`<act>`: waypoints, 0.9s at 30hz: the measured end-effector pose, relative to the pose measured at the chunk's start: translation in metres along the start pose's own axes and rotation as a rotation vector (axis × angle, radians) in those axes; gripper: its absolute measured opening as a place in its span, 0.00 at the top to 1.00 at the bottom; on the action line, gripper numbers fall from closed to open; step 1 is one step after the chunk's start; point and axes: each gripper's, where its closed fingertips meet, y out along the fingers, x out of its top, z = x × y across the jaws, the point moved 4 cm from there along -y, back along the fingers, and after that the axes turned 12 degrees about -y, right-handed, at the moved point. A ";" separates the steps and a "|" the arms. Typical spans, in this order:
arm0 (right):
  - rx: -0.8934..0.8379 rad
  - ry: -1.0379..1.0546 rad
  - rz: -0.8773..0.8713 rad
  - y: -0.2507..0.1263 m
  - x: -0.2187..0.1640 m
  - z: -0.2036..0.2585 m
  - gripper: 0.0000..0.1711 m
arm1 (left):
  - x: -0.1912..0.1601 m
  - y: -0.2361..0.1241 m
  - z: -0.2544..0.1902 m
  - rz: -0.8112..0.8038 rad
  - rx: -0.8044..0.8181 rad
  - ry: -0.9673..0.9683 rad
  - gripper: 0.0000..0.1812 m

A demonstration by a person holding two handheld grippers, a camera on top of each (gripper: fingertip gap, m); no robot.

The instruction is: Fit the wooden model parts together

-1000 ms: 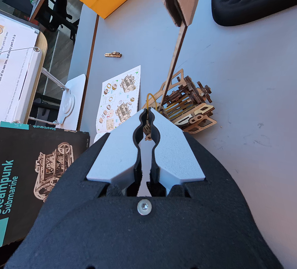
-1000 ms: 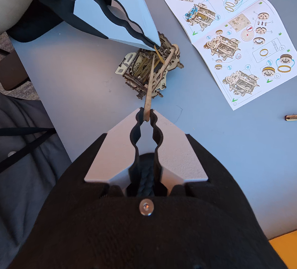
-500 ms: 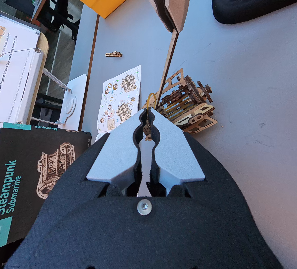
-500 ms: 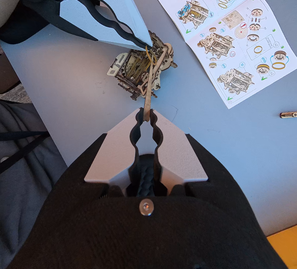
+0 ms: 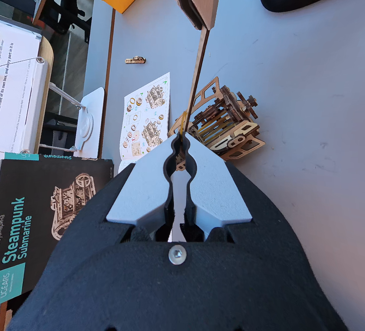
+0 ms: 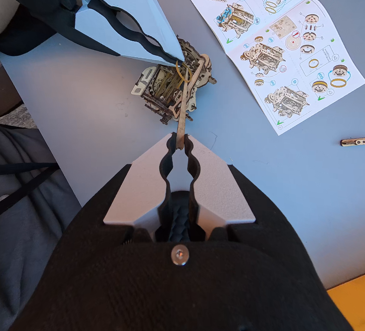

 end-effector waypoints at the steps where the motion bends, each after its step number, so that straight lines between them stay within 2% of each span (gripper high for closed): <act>1: 0.000 0.000 -0.003 0.000 0.000 0.000 0.96 | 0.000 0.000 0.000 0.001 0.002 0.001 1.00; 21: 0.010 0.024 -0.017 0.004 0.003 0.000 0.96 | -0.001 0.001 0.002 0.008 0.033 0.033 1.00; 27: 0.023 0.033 0.037 0.002 0.008 -0.002 0.96 | -0.003 0.000 0.003 0.012 0.041 0.037 1.00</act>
